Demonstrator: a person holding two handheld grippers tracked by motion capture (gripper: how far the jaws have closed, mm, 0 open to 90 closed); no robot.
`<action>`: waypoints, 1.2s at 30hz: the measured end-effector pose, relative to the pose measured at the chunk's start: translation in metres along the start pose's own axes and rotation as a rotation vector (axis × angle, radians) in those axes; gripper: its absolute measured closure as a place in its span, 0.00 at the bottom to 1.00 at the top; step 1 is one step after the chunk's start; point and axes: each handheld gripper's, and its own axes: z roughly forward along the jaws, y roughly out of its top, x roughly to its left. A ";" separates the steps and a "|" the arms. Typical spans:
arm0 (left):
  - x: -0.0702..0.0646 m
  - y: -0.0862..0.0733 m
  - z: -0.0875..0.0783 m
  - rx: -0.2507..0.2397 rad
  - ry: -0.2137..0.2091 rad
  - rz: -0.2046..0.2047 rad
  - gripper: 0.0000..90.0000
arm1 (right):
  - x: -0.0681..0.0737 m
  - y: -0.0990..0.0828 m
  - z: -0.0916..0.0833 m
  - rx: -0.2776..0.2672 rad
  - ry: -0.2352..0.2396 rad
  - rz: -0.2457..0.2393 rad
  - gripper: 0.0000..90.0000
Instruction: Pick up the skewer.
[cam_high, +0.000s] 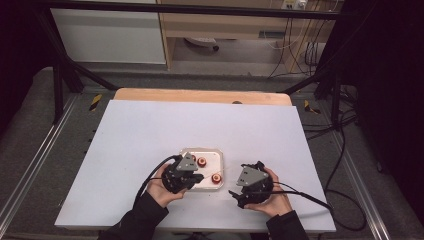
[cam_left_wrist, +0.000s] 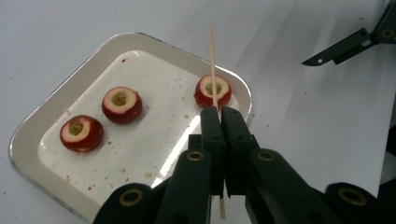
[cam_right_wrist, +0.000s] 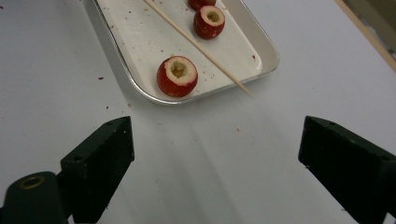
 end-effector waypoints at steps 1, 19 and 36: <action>-0.003 0.003 0.003 0.004 -0.008 0.010 0.98 | 0.001 0.002 0.001 -0.003 0.002 -0.012 0.15; -0.019 0.019 0.014 0.030 -0.058 0.076 0.98 | 0.010 0.014 0.009 0.013 -0.006 -0.368 0.49; -0.026 0.022 0.022 0.043 -0.089 0.092 0.98 | 0.016 0.009 0.012 0.067 0.029 -0.600 0.86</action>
